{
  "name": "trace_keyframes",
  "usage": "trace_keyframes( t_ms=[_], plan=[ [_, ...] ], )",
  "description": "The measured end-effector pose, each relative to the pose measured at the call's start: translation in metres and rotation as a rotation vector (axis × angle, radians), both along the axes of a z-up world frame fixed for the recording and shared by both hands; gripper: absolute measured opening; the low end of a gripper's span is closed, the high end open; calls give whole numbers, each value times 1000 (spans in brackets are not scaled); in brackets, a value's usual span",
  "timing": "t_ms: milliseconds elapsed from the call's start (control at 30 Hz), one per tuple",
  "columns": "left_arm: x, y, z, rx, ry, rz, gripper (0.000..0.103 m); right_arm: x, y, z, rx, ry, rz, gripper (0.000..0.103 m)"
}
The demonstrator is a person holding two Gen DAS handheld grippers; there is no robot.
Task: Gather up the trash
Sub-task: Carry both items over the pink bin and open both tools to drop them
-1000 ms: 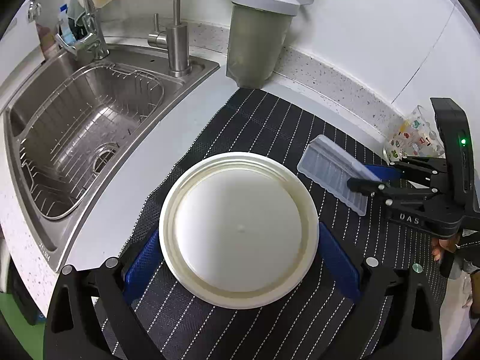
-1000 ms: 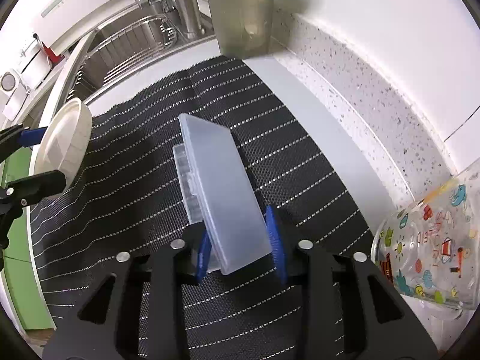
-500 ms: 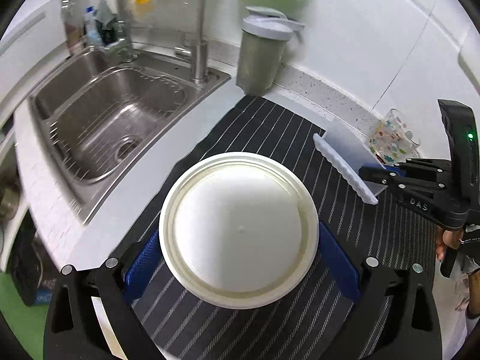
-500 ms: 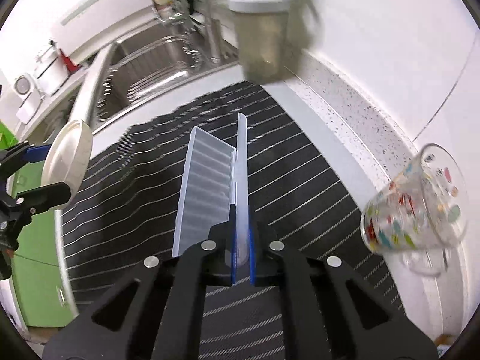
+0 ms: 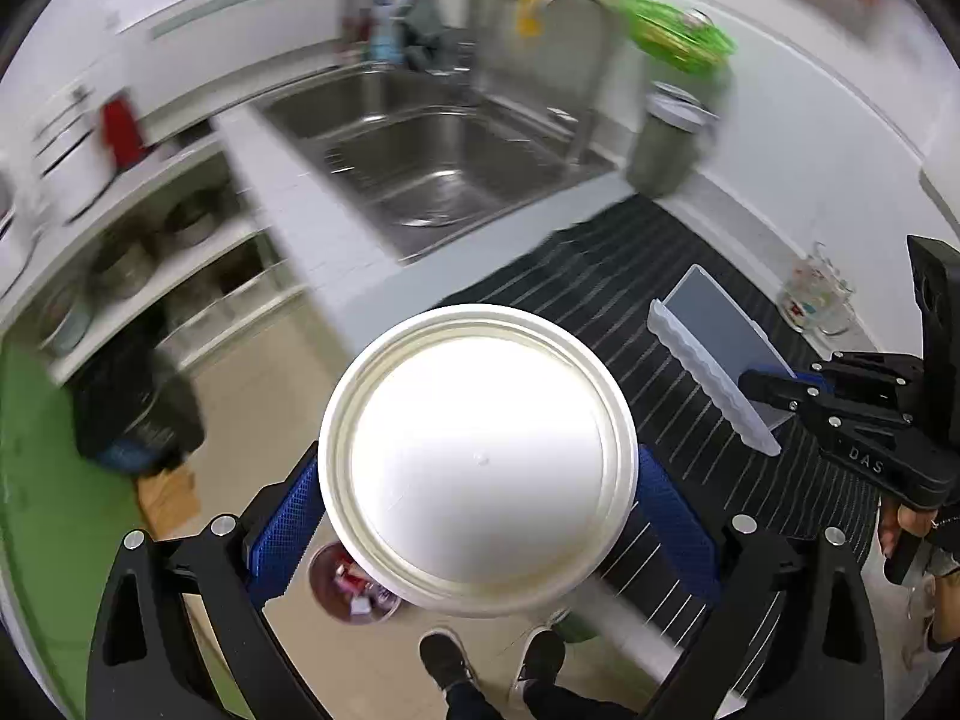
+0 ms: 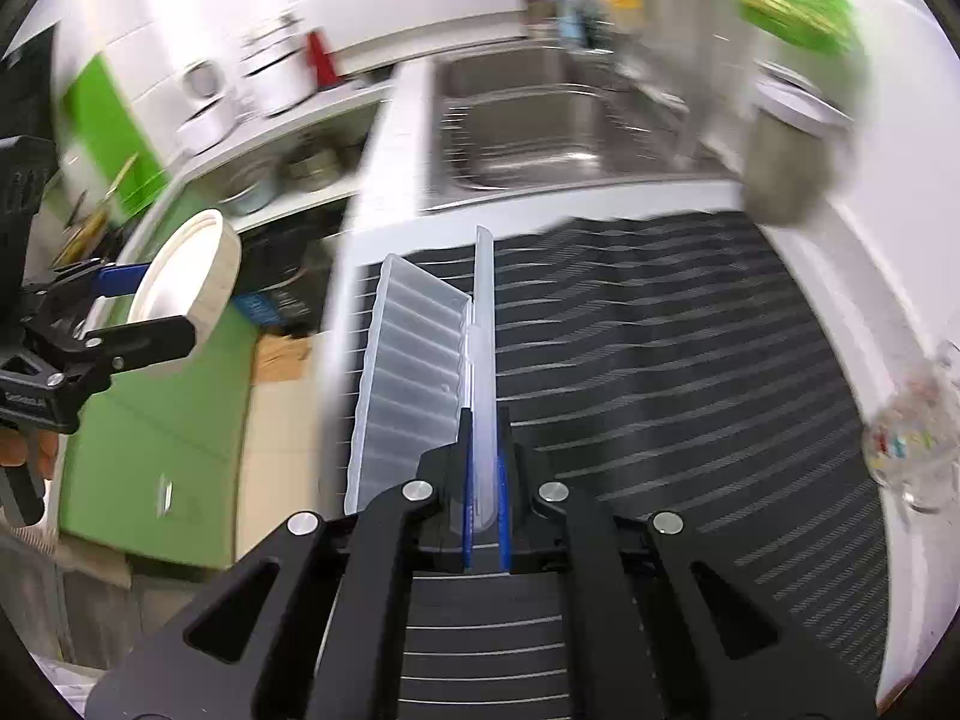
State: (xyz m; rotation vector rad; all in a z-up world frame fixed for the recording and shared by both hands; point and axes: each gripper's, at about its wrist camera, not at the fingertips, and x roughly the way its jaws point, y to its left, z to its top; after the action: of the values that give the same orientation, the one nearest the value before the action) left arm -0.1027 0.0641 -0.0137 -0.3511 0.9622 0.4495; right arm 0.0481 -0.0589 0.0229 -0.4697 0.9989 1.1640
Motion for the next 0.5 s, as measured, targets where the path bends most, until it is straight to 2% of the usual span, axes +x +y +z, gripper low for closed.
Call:
trace_keyframes(
  t_ms=[267, 500],
  plan=[
    [-115, 29, -6, -1, 3, 163, 94, -100, 59, -9, -9, 19, 164, 5],
    [-183, 64, -49, -36, 27, 189, 94, -170, 103, -54, -80, 44, 186, 5]
  ],
)
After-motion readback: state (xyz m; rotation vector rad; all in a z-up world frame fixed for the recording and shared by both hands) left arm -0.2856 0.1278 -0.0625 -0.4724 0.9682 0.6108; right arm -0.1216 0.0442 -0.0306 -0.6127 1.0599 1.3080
